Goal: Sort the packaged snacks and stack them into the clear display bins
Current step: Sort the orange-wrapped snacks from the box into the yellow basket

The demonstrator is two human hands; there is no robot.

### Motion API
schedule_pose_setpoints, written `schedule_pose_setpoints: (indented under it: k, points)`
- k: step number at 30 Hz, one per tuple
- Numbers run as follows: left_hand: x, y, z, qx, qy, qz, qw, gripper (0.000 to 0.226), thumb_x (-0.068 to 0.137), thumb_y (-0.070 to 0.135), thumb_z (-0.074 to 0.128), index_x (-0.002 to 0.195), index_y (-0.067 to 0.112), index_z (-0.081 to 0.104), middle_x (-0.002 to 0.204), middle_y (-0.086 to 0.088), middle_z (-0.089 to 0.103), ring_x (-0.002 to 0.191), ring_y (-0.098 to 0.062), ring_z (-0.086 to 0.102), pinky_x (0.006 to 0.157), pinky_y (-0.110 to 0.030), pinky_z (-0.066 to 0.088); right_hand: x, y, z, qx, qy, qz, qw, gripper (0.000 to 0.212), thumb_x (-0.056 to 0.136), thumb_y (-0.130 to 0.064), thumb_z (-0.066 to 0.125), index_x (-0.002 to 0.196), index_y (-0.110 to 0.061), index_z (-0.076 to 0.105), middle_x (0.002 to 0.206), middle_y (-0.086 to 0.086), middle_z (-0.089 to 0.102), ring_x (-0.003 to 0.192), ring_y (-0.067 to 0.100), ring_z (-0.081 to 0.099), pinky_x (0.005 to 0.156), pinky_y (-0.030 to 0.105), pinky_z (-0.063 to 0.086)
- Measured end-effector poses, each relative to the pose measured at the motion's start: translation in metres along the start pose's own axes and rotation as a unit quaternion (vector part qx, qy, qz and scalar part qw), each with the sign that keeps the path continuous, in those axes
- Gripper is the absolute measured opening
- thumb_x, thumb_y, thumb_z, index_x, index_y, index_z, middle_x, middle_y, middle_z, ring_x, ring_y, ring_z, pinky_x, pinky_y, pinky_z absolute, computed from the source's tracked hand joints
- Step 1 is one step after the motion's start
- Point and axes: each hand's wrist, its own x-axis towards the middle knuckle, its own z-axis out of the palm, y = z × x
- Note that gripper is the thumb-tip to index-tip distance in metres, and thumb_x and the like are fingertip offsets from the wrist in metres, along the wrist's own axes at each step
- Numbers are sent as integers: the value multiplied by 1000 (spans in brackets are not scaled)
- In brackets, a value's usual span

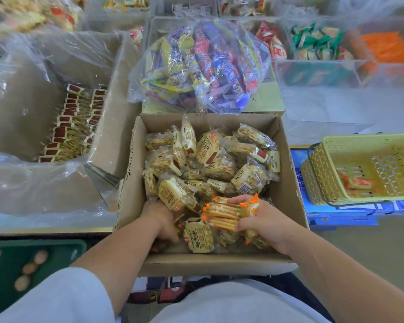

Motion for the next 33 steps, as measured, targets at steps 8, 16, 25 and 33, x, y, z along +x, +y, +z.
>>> schedule_pose_setpoints:
  k: [8,16,25,33]
  points:
    - [-6,12,7,58,-13,24,998,63,72,69,70,117,26,67,122,-3,64,116,-25,57,99,-41,45,-1,1,4,9,9,6,1000,61,59,-7,82,110,-41,73,111,0,76,107,24,71,90,44,59]
    - [-22,0,-17,-186,-98,23,977,55,74,41,84,116,16,60,111,-2,63,100,-18,64,81,-29,57,-11,-4,-4,41,-4,10,999,61,61,-5,81,110,-39,73,113,5,74,106,28,71,82,45,61]
    - [-24,9,-15,-196,-78,24,977,78,70,33,87,137,15,53,116,0,62,107,-21,62,90,-34,58,-20,-6,-14,65,-17,-10,998,61,60,-4,81,111,-36,73,111,9,75,105,31,72,92,54,57]
    - [-37,1,-26,-265,-163,-36,950,100,59,38,85,147,20,41,126,2,52,106,-18,55,79,-31,49,-33,-25,-52,128,-91,-67,985,62,63,-1,79,118,-27,71,119,16,72,104,33,72,86,49,59]
